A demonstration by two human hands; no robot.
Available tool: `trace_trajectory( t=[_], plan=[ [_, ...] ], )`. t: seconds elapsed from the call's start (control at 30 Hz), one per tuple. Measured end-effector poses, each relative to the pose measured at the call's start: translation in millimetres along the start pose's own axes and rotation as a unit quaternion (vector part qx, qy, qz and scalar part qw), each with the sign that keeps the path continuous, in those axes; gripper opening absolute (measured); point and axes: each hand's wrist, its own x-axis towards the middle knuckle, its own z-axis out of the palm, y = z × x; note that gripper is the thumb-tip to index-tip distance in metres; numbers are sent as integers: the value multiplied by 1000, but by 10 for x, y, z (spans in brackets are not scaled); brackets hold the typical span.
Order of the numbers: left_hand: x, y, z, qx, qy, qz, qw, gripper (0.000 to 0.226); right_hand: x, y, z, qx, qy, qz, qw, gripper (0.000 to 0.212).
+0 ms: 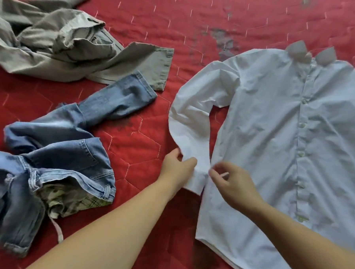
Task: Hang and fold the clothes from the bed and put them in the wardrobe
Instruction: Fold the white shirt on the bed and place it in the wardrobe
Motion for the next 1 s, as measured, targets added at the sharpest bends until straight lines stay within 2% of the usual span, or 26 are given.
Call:
trace_trajectory(
  t=[0.03,0.1,0.13,0.2,0.27,0.3,0.33,0.37,0.43,0.47,0.53,0.57,0.63,0.73,0.8,0.87,0.93,1.0],
  plan=[
    [-26,99,1,17,-49,42,998,20,81,-137,10,115,-3,37,993,23],
    [-78,273,26,89,-145,111,979,36,220,-395,-27,312,-85,119,939,42],
    [-117,355,48,132,-177,122,968,45,293,-478,-74,348,-125,142,918,44],
    [-174,496,126,184,-227,113,950,50,387,-543,-228,386,-155,168,893,32],
    [-208,619,225,93,-276,71,954,37,434,-474,-482,425,-117,179,880,19],
    [-211,681,274,8,-266,44,963,29,478,-428,-619,455,-100,189,864,23],
    [-191,736,325,-74,-214,22,974,21,498,-336,-770,497,-115,193,838,29],
    [-136,776,376,-131,-133,2,982,15,479,-227,-907,541,-141,196,805,34],
    [8,786,489,-158,22,-42,986,14,423,27,-1123,587,-178,214,760,34],
    [78,770,559,-137,53,-74,986,13,397,177,-1206,583,-180,216,762,29],
    [161,742,725,-108,14,-164,981,23,299,464,-1339,552,-180,237,779,15],
    [193,726,814,-123,-22,-205,971,34,228,595,-1384,542,-209,263,770,22],
    [249,733,990,-225,-80,-256,936,53,107,766,-1464,496,-295,310,755,33],
    [357,850,1204,-365,-130,-248,888,58,10,995,-1618,429,-379,353,740,37],
    [457,942,1298,-397,-122,-221,883,46,-1,1177,-1653,380,-424,370,734,44],
    [564,980,1346,-400,-100,-211,886,31,34,1317,-1668,303,-488,350,740,42],
    [654,976,1371,-372,-76,-201,903,28,141,1345,-1676,187,-528,299,773,36],
    [736,926,1356,-320,-50,-175,930,60,377,1290,-1672,153,-488,258,820,47]
  ],
)
